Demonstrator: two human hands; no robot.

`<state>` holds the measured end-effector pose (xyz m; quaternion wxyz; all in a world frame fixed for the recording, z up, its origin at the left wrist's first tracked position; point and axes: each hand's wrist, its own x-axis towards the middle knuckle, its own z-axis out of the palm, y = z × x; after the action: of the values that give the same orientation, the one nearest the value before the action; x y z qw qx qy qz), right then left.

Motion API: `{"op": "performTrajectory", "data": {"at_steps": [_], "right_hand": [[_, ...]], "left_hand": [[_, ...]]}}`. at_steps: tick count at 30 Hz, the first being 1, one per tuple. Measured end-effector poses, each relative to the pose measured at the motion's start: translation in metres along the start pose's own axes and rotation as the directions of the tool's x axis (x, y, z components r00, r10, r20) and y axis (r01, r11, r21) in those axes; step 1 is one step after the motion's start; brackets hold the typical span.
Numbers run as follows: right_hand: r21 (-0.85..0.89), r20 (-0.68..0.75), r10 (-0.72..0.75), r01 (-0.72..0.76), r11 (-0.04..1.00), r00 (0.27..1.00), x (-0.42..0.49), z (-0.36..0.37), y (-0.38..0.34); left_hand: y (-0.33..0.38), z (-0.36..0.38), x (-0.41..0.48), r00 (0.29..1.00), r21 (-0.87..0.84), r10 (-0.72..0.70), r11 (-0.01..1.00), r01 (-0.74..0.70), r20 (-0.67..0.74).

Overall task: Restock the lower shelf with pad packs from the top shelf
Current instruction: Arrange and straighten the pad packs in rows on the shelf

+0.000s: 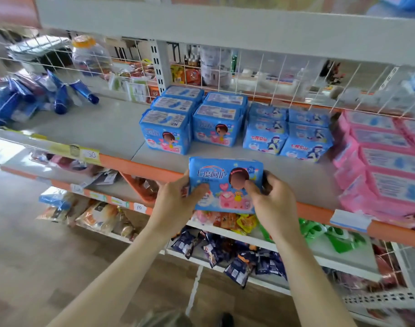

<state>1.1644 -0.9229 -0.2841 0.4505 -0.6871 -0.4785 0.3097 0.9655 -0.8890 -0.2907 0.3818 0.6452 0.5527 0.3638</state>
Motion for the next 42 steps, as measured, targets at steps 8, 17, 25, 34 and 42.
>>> {"op": "performTrajectory", "data": {"at_steps": [8,17,25,34,42], "right_hand": [[-0.056,-0.046,0.029,-0.032,0.998,0.998,0.005,0.015,0.005],[0.093,-0.086,0.173,-0.165,0.982,0.981,0.014,0.05,-0.007],[0.119,-0.249,0.145,-0.118,0.986,0.958,0.017,0.081,-0.017],[0.057,-0.325,0.119,-0.107,0.993,0.938,0.022,0.106,-0.024],[0.056,-0.292,0.162,-0.152,0.987,0.943,0.054,0.111,-0.012]], "left_hand": [[-0.021,0.005,0.022,0.999,0.066,-0.018,0.998,0.015,0.046],[-0.038,-0.015,0.05,0.99,-0.007,0.02,1.0,-0.02,0.14],[-0.052,-0.036,0.074,0.975,-0.041,0.109,0.994,-0.103,0.193],[-0.063,-0.046,0.102,0.973,-0.114,0.135,0.987,-0.115,0.185],[-0.061,-0.037,0.123,0.989,-0.129,0.126,0.985,-0.115,0.074]]}}
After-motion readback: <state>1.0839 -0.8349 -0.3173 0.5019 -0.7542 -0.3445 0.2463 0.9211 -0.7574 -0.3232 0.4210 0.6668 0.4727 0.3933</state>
